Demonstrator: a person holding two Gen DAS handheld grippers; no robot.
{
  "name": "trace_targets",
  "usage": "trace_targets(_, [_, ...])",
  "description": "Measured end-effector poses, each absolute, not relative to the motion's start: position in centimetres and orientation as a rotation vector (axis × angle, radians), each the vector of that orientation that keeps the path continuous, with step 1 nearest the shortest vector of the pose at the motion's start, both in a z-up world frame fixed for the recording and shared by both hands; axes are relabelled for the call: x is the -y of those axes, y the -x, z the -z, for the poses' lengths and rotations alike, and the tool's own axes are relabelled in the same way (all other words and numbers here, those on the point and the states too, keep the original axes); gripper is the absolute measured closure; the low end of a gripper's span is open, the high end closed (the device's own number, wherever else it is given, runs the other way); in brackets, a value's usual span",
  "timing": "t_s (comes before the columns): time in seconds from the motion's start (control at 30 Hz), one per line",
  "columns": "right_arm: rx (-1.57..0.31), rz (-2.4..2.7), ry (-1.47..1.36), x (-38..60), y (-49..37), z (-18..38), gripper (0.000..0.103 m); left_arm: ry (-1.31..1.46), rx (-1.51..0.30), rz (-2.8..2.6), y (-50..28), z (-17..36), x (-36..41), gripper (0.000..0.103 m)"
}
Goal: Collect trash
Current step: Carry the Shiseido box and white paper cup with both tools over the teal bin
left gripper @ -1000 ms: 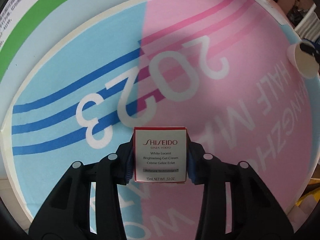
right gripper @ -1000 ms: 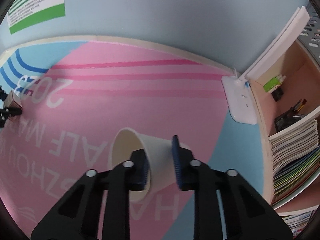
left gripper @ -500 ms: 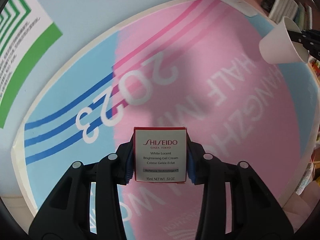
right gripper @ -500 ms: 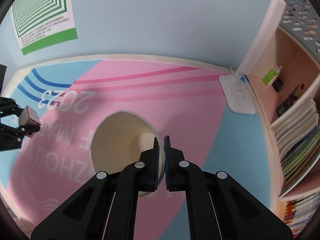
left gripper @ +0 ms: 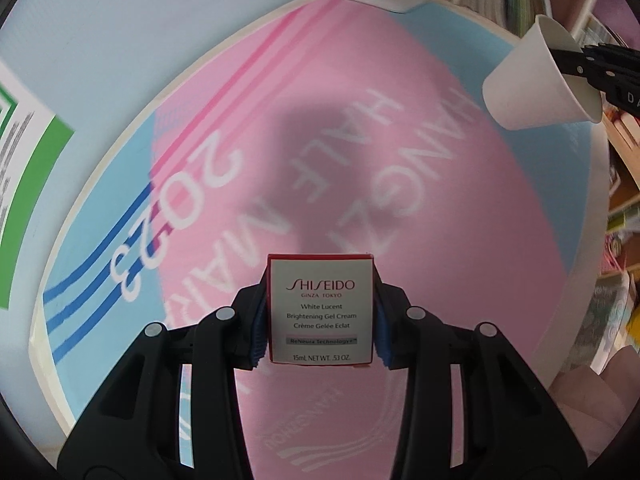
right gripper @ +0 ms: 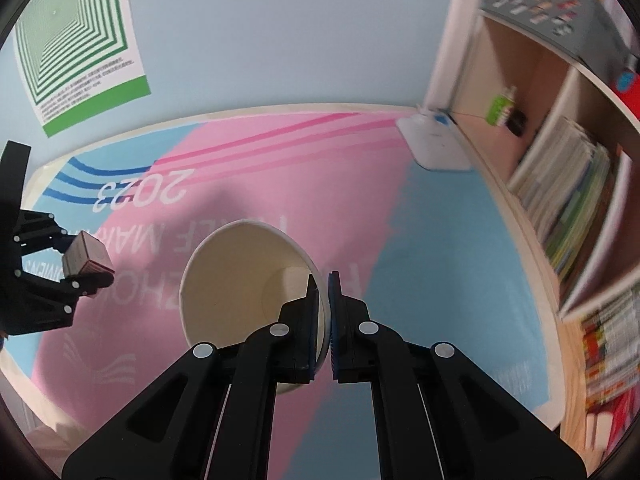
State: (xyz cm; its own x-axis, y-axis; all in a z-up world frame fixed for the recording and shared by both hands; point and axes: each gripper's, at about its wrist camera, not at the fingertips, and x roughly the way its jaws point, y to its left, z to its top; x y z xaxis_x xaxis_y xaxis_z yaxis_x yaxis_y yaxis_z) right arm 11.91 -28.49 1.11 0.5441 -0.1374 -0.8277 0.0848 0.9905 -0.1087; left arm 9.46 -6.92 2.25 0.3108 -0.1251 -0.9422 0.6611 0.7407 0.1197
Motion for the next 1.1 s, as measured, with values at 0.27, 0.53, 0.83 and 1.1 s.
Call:
trace_targets(0.27, [-0.982,0.262,-0.027,30.5,-6.1,-1.1,0.097,-0.675,-1.113,0.702,-6.3,-1.2,11.5,0.064])
trace_targets(0.53, [-0.983,0.405,-0.129,33.0,1.0,-1.1,0.097,-0.773,-1.078,0.854,-2.7,-0.7,16.5,0.064])
trace_targets(0.83, [-0.956,0.515,-0.191,35.1,7.6,-1.4,0.097,-0.865,-1.018,0.976,1.8,-0.8,22.0,0.064])
trace_targets(1.1, [-0.914,0.567,-0.242,37.0,13.6,-2.2,0.097,-0.91,-0.985,1.04,7.0,-1.2,26.2,0.064])
